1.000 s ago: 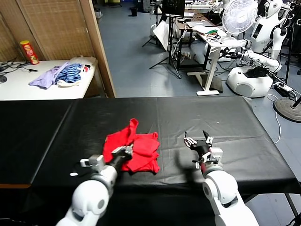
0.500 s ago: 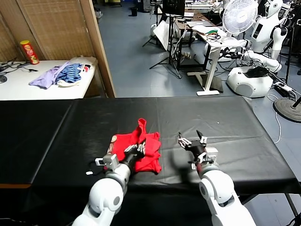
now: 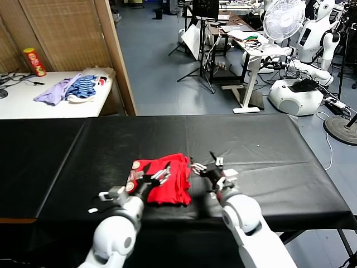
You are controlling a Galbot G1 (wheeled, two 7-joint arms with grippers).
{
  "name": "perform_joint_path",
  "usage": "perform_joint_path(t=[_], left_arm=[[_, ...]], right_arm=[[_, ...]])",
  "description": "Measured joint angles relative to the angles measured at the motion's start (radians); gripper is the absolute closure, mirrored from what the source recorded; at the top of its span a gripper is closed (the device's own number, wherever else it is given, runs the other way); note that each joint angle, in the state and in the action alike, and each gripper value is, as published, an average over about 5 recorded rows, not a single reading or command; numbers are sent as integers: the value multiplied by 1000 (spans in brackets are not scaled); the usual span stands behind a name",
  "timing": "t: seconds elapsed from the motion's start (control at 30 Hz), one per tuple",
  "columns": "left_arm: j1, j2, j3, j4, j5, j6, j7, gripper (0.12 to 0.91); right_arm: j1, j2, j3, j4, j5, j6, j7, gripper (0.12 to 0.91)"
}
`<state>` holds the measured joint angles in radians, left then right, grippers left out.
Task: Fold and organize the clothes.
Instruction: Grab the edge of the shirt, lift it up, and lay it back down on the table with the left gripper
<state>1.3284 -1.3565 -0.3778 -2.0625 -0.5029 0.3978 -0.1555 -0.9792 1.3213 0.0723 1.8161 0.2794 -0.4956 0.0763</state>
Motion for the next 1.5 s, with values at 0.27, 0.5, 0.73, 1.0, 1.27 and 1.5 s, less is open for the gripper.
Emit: perform_joint_path(t=[0.27,0.5,0.73,1.0,1.27,1.5], left_arm=[[40,1,-90,24,-1,-11,8,232],[49,-8,-125,49,-65,-20,15,232],[45,-11,-164,85,-231,-21,30,232],[38,-15,-191,132,-417,-11,29,233],[37,-11,-202,162,-500,-11,28,479],[40,-11,-197,162,-411,-21,22,846]], right_arm=[[20,22,-77,-82,-241,-48,37,227],[15,49,-65,-84,-215,45,76,227],[-17,34,8,8,-27,104,83,227],[-65,16,78,120,48,110,85,227],[-93,22,107,158,51,112,88,227],[-122,35,130,182,2,66,139,227]])
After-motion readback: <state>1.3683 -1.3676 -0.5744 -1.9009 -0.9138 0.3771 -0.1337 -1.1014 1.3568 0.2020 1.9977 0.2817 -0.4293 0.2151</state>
